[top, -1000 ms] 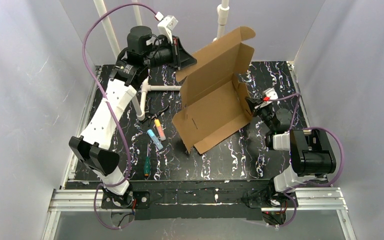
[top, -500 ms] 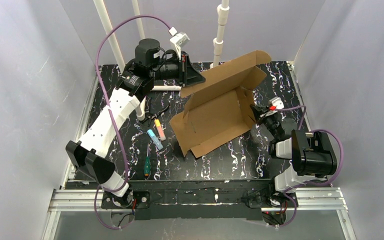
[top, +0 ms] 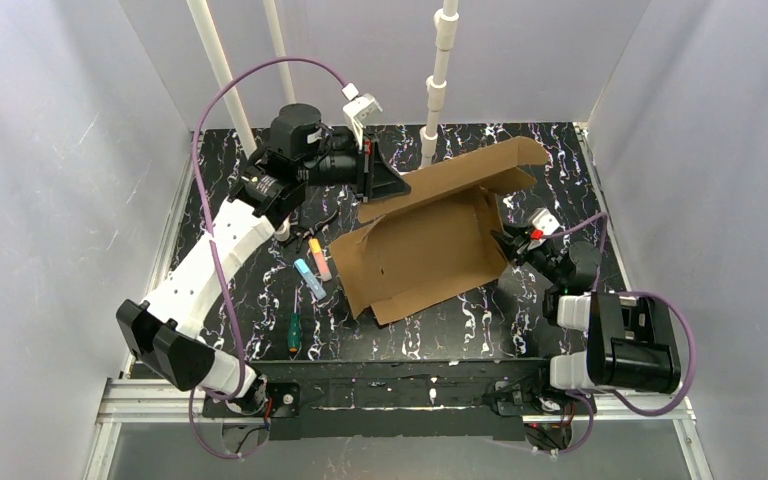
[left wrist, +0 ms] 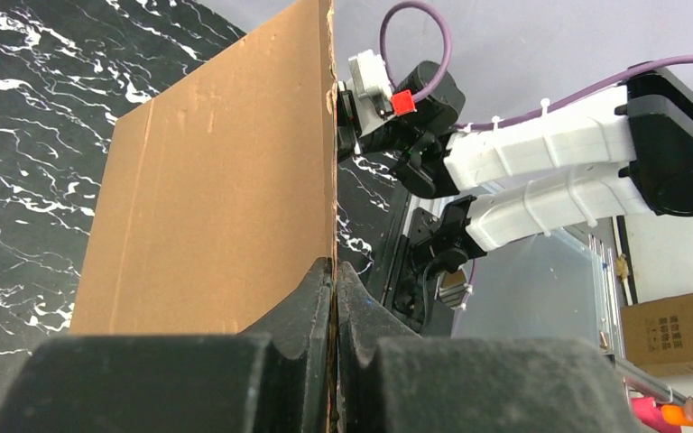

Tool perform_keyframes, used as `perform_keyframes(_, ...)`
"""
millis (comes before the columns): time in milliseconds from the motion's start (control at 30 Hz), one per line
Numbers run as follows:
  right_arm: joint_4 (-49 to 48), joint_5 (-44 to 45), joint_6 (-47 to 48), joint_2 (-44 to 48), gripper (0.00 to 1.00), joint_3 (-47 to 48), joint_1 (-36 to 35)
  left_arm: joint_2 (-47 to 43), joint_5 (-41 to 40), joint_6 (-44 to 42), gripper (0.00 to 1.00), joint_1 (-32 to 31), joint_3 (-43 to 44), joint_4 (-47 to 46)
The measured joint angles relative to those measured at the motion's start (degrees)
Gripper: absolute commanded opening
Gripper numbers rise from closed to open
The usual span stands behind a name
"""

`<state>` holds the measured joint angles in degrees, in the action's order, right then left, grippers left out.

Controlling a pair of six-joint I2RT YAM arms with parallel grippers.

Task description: Fold the paper box

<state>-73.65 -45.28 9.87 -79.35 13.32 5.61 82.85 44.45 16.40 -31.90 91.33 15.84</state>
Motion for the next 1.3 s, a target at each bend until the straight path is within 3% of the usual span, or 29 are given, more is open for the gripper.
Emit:
perform_keyframes(233, 14.8, -7.3, 4.2, 7.8, 0.44, 1.5, 2.7, -1.7, -0.1, -1.0, 0.0, -1.2, -3.8, 0.0)
perform_keyframes(400, 33.2, -14.5, 13.9, 11.9, 0.53, 6.3, 5.8, -3.3, -0.2, -1.2, 0.0, -1.6, -5.9, -0.8)
perform_keyframes(500, 48.4, -17.7, 24.1, 12.2, 0.5, 10.7, 7.0, -4.2, -0.2, -1.2, 0.0, -1.7, -6.9, -1.4)
perform_keyframes(633, 57.3, -18.1, 30.2, 11.9, 0.44, 11.6, 8.3, -4.9, -0.2, -1.1, 0.0, -1.8, -7.3, -2.7)
perform_keyframes(833, 57.5, -13.4, 28.9, 12.2, 0.4, 11.6, 7.2, -4.7, 0.0, -0.2, 0.0, -1.8, -6.5, -3.0)
perform_keyframes(1033, 55.3, -6.4, 24.9, 10.5, 0.01, 13.8, 2.5, -4.4, -0.7, 2.3, 0.0, -1.9, -5.5, -2.6)
perform_keyframes(1300, 47.6, 0.3, 15.6, 10.6, 0.01, 13.6, 1.2, -5.0, -6.5, 5.3, 0.0, -0.7, -4.0, 1.4)
